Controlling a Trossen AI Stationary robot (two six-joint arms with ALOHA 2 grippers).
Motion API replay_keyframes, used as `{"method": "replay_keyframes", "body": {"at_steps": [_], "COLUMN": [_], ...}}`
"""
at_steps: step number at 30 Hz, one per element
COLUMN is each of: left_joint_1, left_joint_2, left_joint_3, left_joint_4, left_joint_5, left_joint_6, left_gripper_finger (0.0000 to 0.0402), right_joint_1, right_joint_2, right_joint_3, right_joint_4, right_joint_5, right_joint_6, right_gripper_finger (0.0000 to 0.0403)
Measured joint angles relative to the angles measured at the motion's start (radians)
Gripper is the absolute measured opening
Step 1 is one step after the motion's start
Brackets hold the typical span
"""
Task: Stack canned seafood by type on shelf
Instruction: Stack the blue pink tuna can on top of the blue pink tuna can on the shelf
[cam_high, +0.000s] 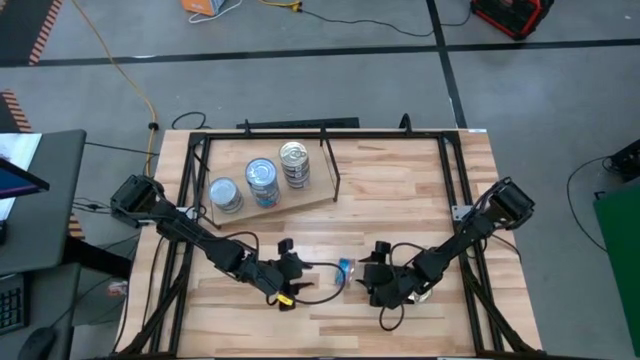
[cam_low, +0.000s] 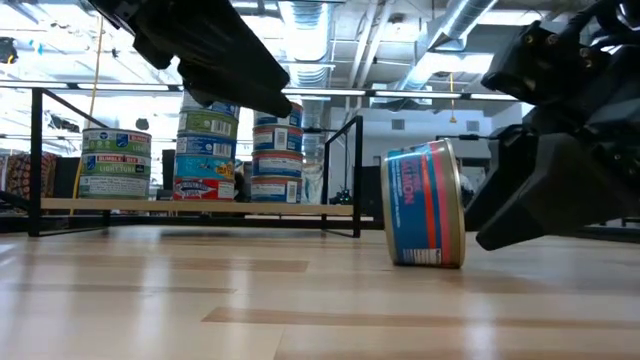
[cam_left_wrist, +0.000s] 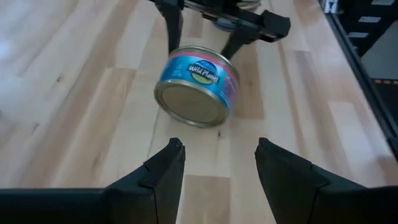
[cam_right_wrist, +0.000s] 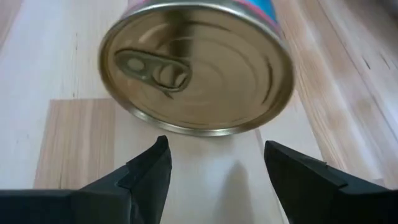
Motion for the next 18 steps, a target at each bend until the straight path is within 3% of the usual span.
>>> {"method": "replay_keyframes", "body": {"at_steps": [4, 9, 18], "left_joint_1": [-0.001, -0.010, -0.026], "left_joint_2": [0.026, 0.128, 0.163], "left_joint_3": [0.001, 0.032, 0.189], "left_joint_4": [0.033, 0.066, -0.183], "left_joint_5": [0.001, -0.006, -0.079], "left_joint_6": [-0.021, 0.080, 0.316], "left_gripper_finger": [0.0190, 0.0190, 0.0190], "right_joint_1": [0.000, 0.000, -0.001], "right_joint_2": [0.000, -0.001, -0.001], "right_joint_3": [0.000, 0.001, 0.002], "right_joint_4": [0.005, 0.028, 0.081], "right_joint_5": [-0.001, -0.001, -0.002], "right_joint_6": [0.029, 0.041, 0.118], "right_gripper_finger": [0.0285, 0.0285, 0.0285]}}
